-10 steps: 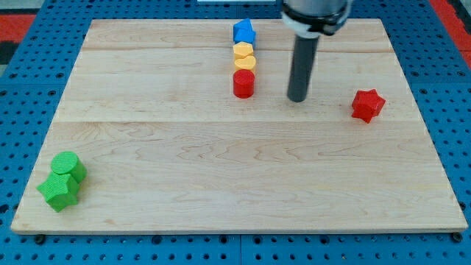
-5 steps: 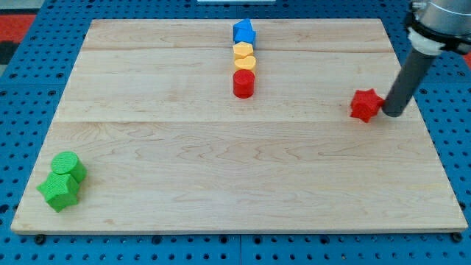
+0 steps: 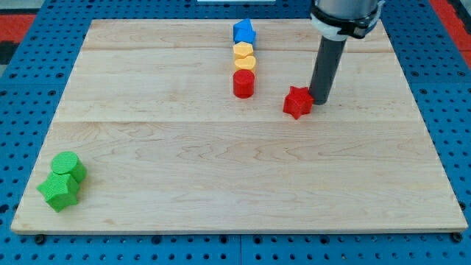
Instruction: Slide the red star below the red circle
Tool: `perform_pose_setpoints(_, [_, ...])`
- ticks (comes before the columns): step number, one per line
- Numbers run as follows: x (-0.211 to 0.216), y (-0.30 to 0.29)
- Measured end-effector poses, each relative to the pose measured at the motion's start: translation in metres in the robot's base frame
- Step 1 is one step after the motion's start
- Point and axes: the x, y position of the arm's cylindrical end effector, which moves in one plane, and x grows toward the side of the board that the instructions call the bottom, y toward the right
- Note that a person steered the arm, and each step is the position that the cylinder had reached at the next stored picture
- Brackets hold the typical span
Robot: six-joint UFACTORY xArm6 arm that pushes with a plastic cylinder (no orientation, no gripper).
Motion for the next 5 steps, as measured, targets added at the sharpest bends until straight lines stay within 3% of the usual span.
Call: perform_pose_setpoints(5, [0.032,-0.098])
